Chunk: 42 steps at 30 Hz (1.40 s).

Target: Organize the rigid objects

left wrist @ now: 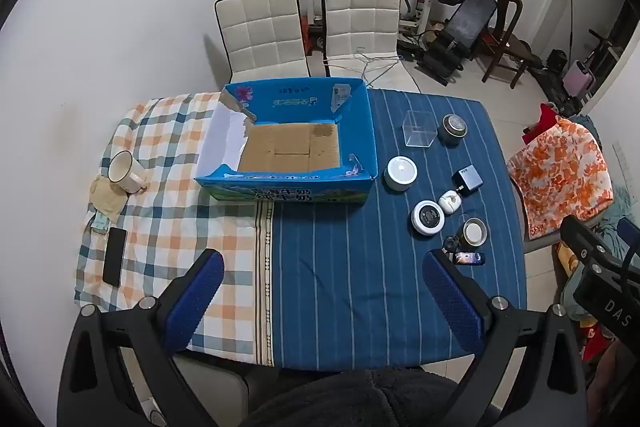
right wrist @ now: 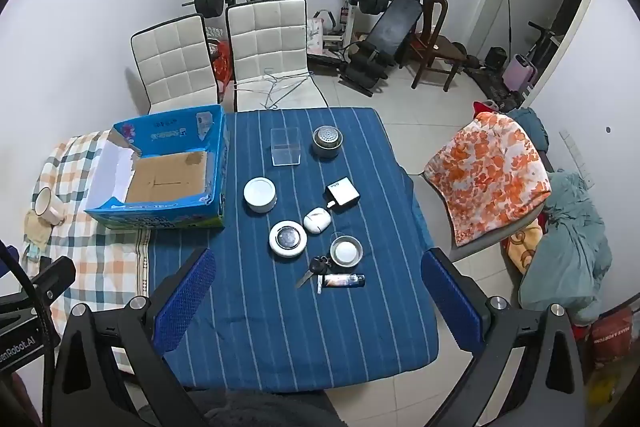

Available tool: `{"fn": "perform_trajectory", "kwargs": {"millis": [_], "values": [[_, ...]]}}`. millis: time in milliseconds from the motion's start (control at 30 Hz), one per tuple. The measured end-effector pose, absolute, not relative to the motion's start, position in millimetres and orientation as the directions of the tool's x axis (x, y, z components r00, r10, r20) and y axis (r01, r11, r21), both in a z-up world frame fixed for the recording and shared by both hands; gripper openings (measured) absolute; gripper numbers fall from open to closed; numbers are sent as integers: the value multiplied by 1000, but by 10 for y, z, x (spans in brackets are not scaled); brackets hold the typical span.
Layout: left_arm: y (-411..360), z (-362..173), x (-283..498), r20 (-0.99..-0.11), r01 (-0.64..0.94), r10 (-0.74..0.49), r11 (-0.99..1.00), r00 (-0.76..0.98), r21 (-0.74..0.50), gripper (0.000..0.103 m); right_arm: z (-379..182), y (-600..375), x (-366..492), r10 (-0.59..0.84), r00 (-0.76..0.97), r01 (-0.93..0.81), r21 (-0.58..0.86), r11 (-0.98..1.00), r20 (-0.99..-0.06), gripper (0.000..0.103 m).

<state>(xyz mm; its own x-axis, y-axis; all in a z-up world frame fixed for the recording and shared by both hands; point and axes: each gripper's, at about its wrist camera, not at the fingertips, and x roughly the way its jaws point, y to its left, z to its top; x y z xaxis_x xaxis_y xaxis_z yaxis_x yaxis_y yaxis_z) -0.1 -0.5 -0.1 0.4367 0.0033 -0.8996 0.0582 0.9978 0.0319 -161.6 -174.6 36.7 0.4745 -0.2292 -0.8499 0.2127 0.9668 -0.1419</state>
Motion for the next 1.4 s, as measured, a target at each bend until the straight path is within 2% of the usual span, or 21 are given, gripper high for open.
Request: {"fn": "perform_trajectory", "kwargs": {"millis": [1400], "values": [[316,132,60,-887,42,4,999,461,27,102,455,-1453,-1649,-222,501,201,-137,970,-837,103]]}}
